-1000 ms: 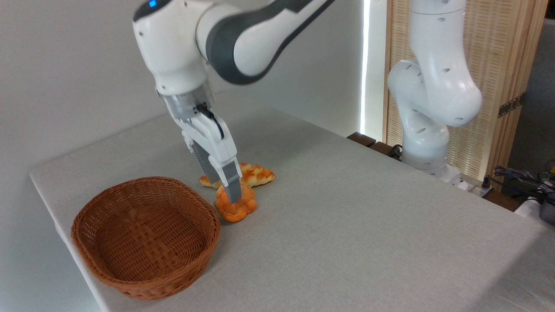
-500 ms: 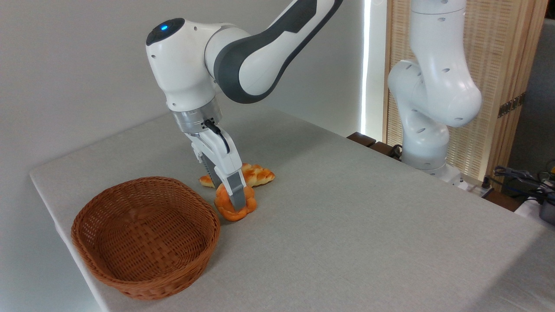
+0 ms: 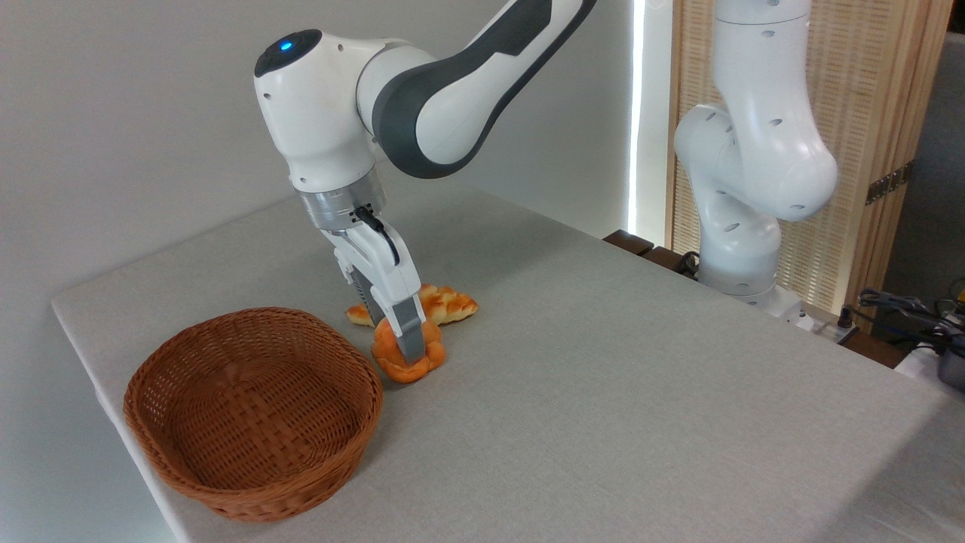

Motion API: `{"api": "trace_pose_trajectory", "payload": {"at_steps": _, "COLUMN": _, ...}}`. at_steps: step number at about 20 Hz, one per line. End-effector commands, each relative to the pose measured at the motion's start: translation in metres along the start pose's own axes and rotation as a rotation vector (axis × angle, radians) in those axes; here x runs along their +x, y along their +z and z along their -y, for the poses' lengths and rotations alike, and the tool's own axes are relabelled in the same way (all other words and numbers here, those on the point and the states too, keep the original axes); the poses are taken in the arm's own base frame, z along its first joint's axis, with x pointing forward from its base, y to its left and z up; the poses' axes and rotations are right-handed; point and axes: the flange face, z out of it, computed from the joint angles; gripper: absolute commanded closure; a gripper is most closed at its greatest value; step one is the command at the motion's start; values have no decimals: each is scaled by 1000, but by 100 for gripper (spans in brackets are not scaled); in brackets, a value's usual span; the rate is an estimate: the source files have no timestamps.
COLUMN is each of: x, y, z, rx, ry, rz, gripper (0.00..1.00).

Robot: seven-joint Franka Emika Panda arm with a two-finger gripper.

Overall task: Put bread into the basket
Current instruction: 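Lift the held roll and carry it over the wicker basket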

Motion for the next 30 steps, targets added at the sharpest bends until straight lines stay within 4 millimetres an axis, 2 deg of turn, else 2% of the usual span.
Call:
{"api": "trace_pose_trajectory", "payload": {"at_steps": 1, "x": -7, "y": -7, "z": -3, "rx": 11, "ry": 17, "rz": -5, "gripper": 74}}
{"api": "trace_pose_trajectory", "payload": {"at_steps": 5, "x": -9, "y": -17, "z": -6, "rx": 21, "ry": 18, "rz": -19, "gripper": 74}}
{"api": "trace_pose_trajectory", "payload": {"at_steps": 11, "x": -15, "y": -56, "z": -17, "rx": 19, "ry": 12, "rz": -76, "gripper": 74}}
{"api": "trace_pose_trajectory", "payload": {"at_steps": 15, "x": -7, "y": -91, "z": -7, "rx": 80, "ry": -3, "rz": -182, "gripper": 71}}
{"api": "trace_pose_trajectory", "payload": {"at_steps": 17, "x": -4, "y": -98, "z": 5, "rx": 134, "ry": -18, "rz": -250, "gripper": 70}}
{"api": "trace_pose_trajectory", "payload": {"at_steps": 18, "x": -1, "y": -99, "z": 11, "rx": 161, "ry": -25, "rz": -282, "gripper": 67}}
{"api": "trace_pose_trajectory", "payload": {"at_steps": 19, "x": 4, "y": -97, "z": 18, "rx": 186, "ry": -34, "rz": -311, "gripper": 55}}
{"api": "trace_pose_trajectory", "payload": {"at_steps": 20, "x": 8, "y": -95, "z": 23, "rx": 206, "ry": -40, "rz": -333, "gripper": 31}}
{"api": "trace_pose_trajectory", "payload": {"at_steps": 21, "x": 11, "y": -91, "z": 27, "rx": 217, "ry": -49, "rz": -347, "gripper": 11}}
{"api": "trace_pose_trajectory", "payload": {"at_steps": 22, "x": 13, "y": -87, "z": 30, "rx": 221, "ry": -52, "rz": -350, "gripper": 5}}
{"api": "trace_pose_trajectory", "payload": {"at_steps": 23, "x": 15, "y": -83, "z": 32, "rx": 223, "ry": -53, "rz": -350, "gripper": 0}}
{"api": "trace_pose_trajectory", "payload": {"at_steps": 26, "x": 23, "y": -72, "z": 44, "rx": 239, "ry": -78, "rz": -399, "gripper": 0}}
{"api": "trace_pose_trajectory", "payload": {"at_steps": 30, "x": 25, "y": -65, "z": 47, "rx": 233, "ry": -81, "rz": -396, "gripper": 0}}
